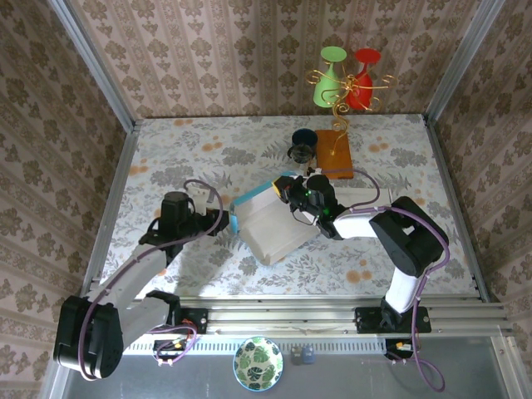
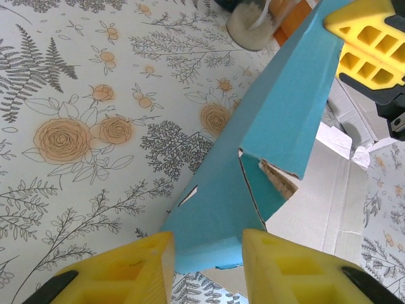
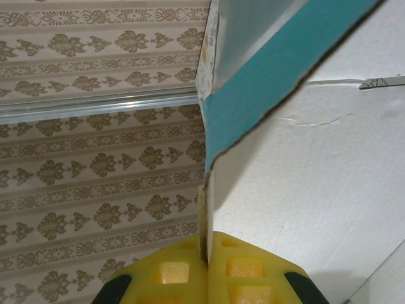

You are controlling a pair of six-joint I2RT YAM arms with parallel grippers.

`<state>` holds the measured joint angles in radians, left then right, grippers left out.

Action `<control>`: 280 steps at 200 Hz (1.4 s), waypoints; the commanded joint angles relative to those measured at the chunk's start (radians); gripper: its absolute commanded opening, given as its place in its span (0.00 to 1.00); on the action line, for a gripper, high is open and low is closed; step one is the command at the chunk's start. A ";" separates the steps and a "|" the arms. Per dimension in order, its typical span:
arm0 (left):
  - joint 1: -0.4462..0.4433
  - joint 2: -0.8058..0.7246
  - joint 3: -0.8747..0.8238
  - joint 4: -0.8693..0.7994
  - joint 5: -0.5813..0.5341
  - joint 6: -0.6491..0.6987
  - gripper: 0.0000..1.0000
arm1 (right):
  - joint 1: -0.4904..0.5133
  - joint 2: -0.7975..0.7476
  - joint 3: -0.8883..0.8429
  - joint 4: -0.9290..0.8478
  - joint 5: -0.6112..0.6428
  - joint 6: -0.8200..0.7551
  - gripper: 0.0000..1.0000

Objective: Fold the paper box

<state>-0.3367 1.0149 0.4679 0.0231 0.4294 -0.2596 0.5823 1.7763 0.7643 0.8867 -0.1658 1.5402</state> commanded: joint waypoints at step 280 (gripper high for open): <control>-0.059 0.017 -0.205 0.355 -0.037 0.078 0.39 | 0.000 0.023 0.030 -0.069 -0.045 -0.007 0.00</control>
<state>-0.4023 0.9981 0.2184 0.3283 0.3412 -0.2226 0.5823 1.7836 0.7776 0.8715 -0.1925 1.5406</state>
